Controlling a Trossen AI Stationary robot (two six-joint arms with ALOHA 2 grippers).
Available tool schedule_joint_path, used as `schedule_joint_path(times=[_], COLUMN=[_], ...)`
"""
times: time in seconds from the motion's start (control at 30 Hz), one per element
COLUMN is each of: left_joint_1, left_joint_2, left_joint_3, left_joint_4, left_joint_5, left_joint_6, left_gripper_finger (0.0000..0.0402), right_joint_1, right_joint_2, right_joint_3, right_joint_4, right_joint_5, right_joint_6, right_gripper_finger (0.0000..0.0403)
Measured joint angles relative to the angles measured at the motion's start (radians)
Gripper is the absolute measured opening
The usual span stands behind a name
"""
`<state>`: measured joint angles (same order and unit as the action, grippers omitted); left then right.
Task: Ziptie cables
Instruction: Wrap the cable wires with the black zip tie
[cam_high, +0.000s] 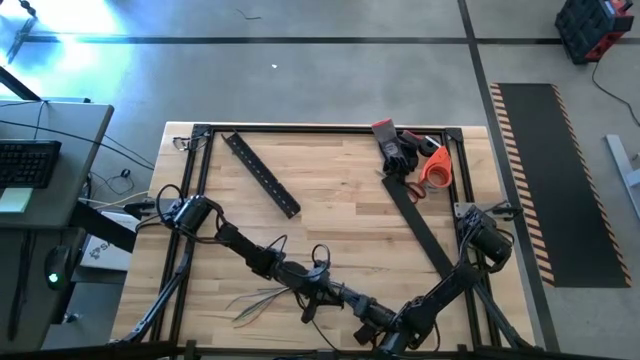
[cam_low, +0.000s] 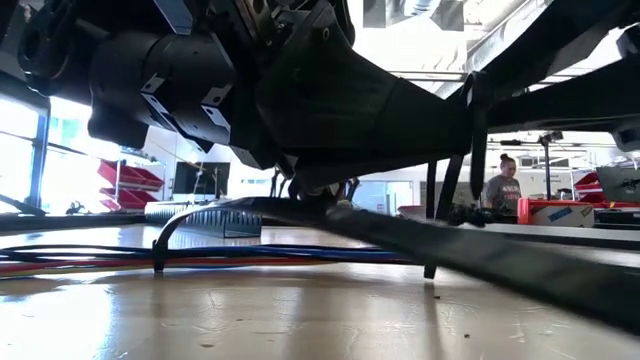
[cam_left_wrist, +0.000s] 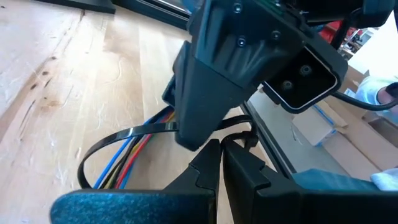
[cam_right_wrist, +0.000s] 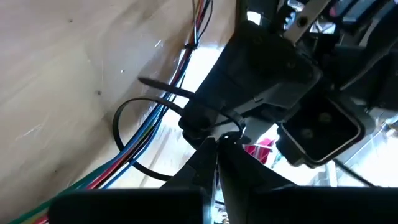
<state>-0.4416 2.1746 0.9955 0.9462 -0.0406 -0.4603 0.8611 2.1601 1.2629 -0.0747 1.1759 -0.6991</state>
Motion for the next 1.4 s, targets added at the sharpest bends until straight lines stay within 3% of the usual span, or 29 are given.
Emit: schedule_joint_path(times=[0.23, 0.53, 0.73, 1.1, 1.23, 1.4], left_joint_1=[0.001, -0.003, -0.003, -0.014, -0.025, -0.047], left_joint_2=[0.0, -0.002, -0.002, 0.022, 0.041, 0.114], left_joint_3=[0.0, 0.001, 0.0, 0.0, 0.001, 0.018], left_joint_4=[0.011, 0.052, 0.043, 0.046, 0.061, 0.162], left_joint_5=[-0.001, -0.014, -0.054, -0.114, -0.182, -0.233], left_joint_6=[0.009, 0.046, 0.111, 0.194, 0.205, 0.204], left_gripper_finger=[0.0, 0.0, 0.0, 0.0, 0.0, 0.0], right_joint_1=[-0.023, -0.024, -0.038, -0.105, -0.092, -0.06], right_joint_2=[-0.017, -0.195, -0.283, -0.293, -0.272, -0.222], right_joint_3=[0.0, 0.0, 0.0, 0.0, 0.0, 0.0], right_joint_4=[-0.015, -0.235, -0.369, -0.397, -0.36, -0.258], right_joint_5=[0.008, -0.179, -0.381, -0.769, -0.78, -0.699], right_joint_6=[0.206, 0.623, 0.98, 1.62, 1.803, 1.914], right_gripper_finger=[0.0024, 0.0164, 0.022, 0.0228, 0.0228, 0.0227])
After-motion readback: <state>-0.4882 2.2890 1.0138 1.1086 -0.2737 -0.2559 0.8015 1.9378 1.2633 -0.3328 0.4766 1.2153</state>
